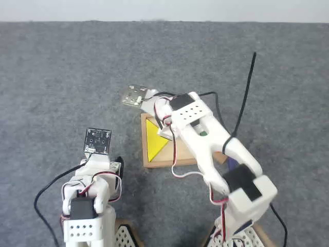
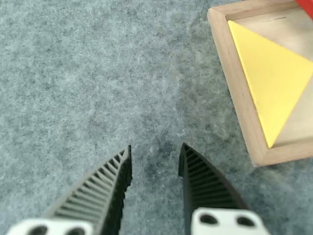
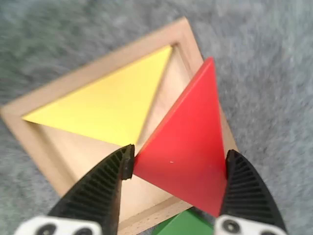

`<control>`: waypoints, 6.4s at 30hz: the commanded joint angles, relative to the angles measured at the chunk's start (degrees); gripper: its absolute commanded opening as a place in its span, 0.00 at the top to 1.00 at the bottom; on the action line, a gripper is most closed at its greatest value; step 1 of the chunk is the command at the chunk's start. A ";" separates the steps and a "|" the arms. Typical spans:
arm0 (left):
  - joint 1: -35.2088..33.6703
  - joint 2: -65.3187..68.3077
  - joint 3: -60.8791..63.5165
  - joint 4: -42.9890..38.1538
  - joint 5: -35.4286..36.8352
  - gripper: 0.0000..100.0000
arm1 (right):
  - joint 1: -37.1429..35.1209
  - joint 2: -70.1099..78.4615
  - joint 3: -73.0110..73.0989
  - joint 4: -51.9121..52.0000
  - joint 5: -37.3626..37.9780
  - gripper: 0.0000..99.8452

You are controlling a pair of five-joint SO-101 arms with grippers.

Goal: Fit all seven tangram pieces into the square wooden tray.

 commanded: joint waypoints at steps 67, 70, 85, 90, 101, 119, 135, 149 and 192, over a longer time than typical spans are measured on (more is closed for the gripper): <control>0.09 -1.58 -0.48 0.53 -0.35 0.85 | 6.90 -2.24 9.05 -17.10 -20.48 0.94; 0.09 -1.58 -0.48 0.53 -0.35 0.85 | 7.96 -4.62 8.88 -15.08 -20.66 0.94; 0.09 -1.58 -0.48 0.53 -0.35 0.85 | 22.90 -22.46 17.93 0.22 -21.45 0.85; 0.09 -1.58 -0.48 0.53 -0.35 0.85 | 25.10 -23.69 21.54 4.97 -21.45 0.85; 0.09 -1.58 -0.48 0.53 -0.35 0.85 | 24.75 -23.87 31.91 -2.95 -26.29 0.85; 0.09 -1.58 -0.48 0.53 -0.35 0.85 | 31.43 -18.86 27.52 -7.87 -26.90 0.85; 0.09 -1.58 -0.48 0.53 -0.35 0.85 | 25.63 -17.27 28.84 -5.67 -29.80 0.85; 0.09 -1.58 -0.48 0.53 -0.35 0.85 | 37.67 -2.33 9.67 -5.49 -29.80 0.85; 0.09 -1.58 -0.48 0.53 -0.35 0.85 | 35.91 9.36 -2.20 4.79 -69.54 0.85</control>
